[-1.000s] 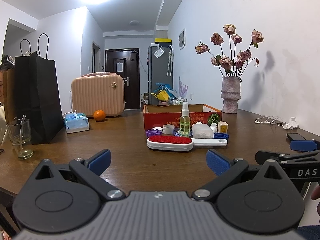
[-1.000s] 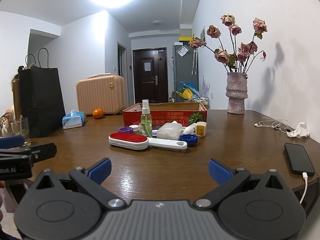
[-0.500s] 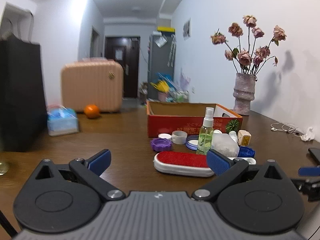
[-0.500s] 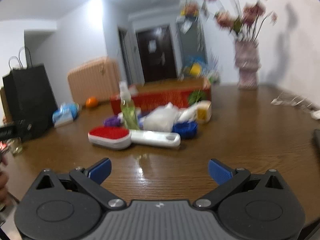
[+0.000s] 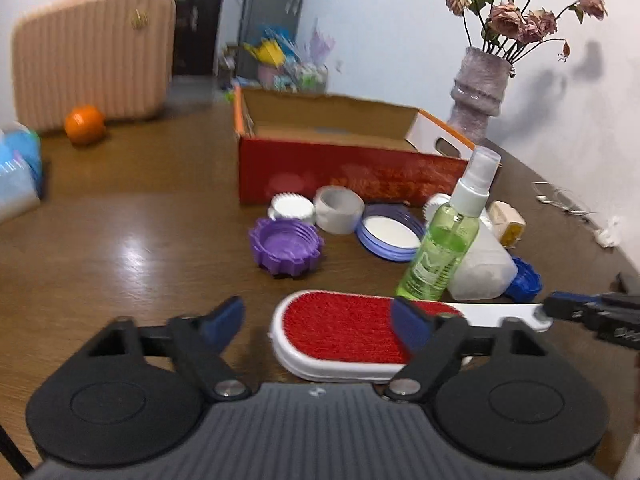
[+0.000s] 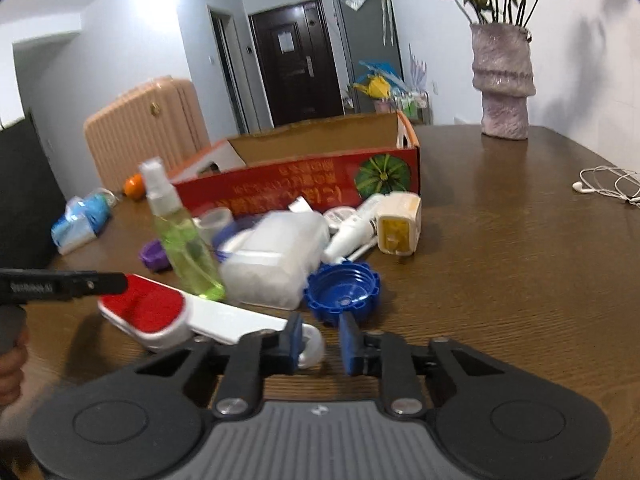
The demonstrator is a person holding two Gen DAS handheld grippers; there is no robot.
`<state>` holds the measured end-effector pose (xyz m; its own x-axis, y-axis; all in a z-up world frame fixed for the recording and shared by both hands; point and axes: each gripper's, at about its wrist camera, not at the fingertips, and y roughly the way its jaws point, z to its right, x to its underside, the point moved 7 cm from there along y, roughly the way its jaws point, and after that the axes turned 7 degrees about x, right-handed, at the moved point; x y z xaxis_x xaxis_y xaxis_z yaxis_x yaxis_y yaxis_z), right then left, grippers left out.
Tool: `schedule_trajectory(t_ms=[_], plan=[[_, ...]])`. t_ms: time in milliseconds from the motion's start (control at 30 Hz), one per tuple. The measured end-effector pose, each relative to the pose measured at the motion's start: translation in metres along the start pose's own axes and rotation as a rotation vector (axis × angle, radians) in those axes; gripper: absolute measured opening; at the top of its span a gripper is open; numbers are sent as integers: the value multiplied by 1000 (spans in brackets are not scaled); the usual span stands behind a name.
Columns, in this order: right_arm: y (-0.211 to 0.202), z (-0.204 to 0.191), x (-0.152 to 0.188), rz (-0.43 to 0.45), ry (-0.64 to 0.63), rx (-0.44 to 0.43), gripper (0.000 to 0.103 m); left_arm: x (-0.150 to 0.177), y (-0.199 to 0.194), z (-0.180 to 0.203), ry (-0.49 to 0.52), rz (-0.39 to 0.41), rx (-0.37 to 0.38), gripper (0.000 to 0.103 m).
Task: Organize rigid objects
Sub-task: 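Reach the left tool to the red-and-white lint brush and grasp it, then carry the lint brush into the cardboard box and open the left tool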
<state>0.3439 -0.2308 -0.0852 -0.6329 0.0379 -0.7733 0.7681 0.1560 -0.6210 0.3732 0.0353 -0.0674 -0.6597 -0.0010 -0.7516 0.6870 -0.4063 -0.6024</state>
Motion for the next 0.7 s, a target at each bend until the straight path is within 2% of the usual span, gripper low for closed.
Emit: schedule_trajectory(t_ms=[67, 133, 333, 400, 500, 600, 700], plan=[[8, 1, 1, -23, -2, -2, 15, 4, 6, -2, -34, -17, 62, 70], [12, 2, 1, -25, -3, -14, 15, 8, 6, -5, -73, -10, 87, 68], [7, 4, 6, -54, -25, -26, 11, 27, -19, 11, -108, -12, 69, 64], [0, 7, 12, -49, -30, -30, 11, 36, -27, 18, -79, -2, 87, 63], [-7, 17, 17, -53, 4, -44, 11, 44, -33, 25, -100, -12, 114, 63], [-8, 23, 19, -52, 10, -33, 21, 45, -32, 27, -91, -17, 113, 68], [-7, 28, 19, -56, 41, -54, 21, 45, -29, 24, -140, -24, 145, 65]])
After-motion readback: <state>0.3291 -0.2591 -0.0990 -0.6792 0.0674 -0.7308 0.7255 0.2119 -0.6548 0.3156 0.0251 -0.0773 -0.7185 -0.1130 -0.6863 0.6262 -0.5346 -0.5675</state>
